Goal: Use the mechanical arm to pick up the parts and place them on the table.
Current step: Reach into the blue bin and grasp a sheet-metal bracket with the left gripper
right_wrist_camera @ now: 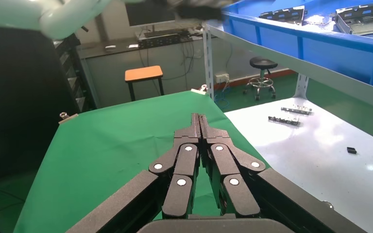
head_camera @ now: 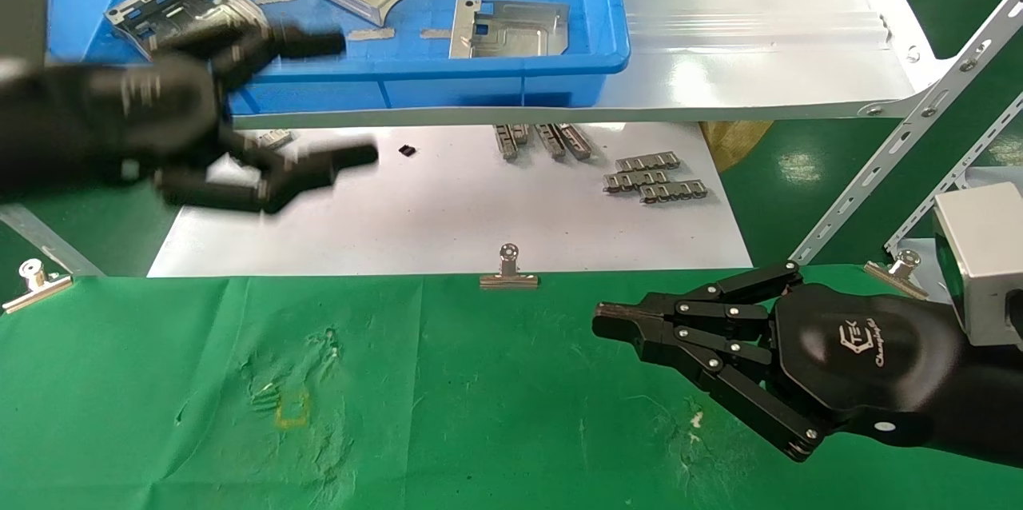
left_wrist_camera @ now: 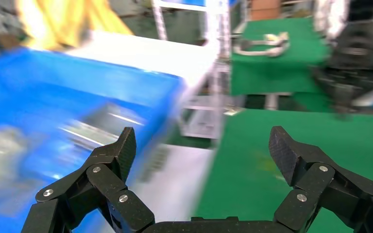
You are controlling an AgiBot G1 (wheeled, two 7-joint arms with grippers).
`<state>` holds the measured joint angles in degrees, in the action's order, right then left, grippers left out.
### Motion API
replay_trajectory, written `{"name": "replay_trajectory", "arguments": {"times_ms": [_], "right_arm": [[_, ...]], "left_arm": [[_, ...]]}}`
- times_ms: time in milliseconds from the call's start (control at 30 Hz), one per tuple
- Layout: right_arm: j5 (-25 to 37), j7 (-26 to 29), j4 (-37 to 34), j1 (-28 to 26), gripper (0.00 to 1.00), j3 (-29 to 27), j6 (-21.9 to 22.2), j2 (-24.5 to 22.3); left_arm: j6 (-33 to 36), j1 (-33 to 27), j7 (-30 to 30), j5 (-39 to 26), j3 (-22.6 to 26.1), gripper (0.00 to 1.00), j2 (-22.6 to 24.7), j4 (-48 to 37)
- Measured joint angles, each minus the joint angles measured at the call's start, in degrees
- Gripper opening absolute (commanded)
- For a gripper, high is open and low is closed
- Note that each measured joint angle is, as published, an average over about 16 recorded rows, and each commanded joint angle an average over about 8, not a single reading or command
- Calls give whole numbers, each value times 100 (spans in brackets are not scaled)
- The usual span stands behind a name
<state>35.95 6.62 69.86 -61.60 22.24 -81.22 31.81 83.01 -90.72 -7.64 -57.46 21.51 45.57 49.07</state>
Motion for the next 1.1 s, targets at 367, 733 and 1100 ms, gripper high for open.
{"name": "replay_trajectory", "arguments": {"times_ms": [367,733,1100], "right_arm": [[0,0,0,0,86,0,0,0],[0,0,0,0,100,0,0,0],[0,0,0,0,100,0,0,0]], "left_arm": [[-1577,-1807,745,-1205,375,73,1316,-2719],[-3181,-2430,908,-1729,612,0,2309,-4311],[-3638,-2699,785,-2028,808,0,2654,-4847]]}}
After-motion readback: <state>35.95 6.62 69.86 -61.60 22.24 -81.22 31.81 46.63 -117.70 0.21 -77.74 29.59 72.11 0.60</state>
